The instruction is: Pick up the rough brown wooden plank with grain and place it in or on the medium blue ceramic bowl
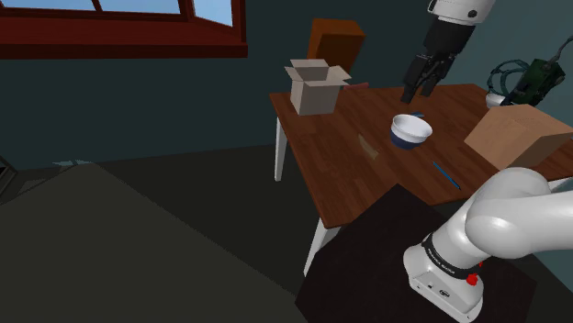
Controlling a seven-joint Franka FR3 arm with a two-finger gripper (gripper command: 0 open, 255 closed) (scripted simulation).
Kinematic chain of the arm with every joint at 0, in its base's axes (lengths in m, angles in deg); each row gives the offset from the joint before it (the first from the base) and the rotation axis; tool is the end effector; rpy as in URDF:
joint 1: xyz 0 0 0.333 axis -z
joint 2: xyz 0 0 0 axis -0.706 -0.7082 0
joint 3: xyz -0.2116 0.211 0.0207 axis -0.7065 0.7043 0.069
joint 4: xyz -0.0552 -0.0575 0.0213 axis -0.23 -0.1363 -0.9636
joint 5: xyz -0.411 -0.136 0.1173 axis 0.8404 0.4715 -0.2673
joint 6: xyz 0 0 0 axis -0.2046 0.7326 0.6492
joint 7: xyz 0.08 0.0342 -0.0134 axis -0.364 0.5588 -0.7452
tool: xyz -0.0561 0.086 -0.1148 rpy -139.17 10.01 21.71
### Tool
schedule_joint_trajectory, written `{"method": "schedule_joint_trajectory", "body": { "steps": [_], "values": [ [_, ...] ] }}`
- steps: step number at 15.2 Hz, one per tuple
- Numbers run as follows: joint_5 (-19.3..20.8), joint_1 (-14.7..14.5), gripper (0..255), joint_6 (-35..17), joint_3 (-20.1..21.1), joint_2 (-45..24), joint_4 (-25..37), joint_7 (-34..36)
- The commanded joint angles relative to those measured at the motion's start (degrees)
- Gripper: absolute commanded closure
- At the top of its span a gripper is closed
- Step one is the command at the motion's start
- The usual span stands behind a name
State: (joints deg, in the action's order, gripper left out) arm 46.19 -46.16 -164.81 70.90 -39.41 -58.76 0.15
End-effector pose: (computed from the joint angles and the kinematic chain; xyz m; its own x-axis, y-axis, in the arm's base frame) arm 0.3551 -0.0182 0.5552 0.9975 -0.0590 -0.0391 -0.0617 -0.9957 -0.0697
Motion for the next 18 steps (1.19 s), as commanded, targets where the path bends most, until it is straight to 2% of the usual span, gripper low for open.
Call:
{"method": "schedule_joint_trajectory", "body": {
  "steps": [1, 9, 18],
  "values": [
    [0.0, 0.0, 0, 0.0, 0.0, 0.0, 0.0, 0.0],
    [4.1, 2.5, 0, -14.1, -4.9, -5.7, -8.3, -3.6],
    [7.2, 5.0, 0, -31.0, -11.0, -18.4, -12.2, -7.6]
  ]
}}
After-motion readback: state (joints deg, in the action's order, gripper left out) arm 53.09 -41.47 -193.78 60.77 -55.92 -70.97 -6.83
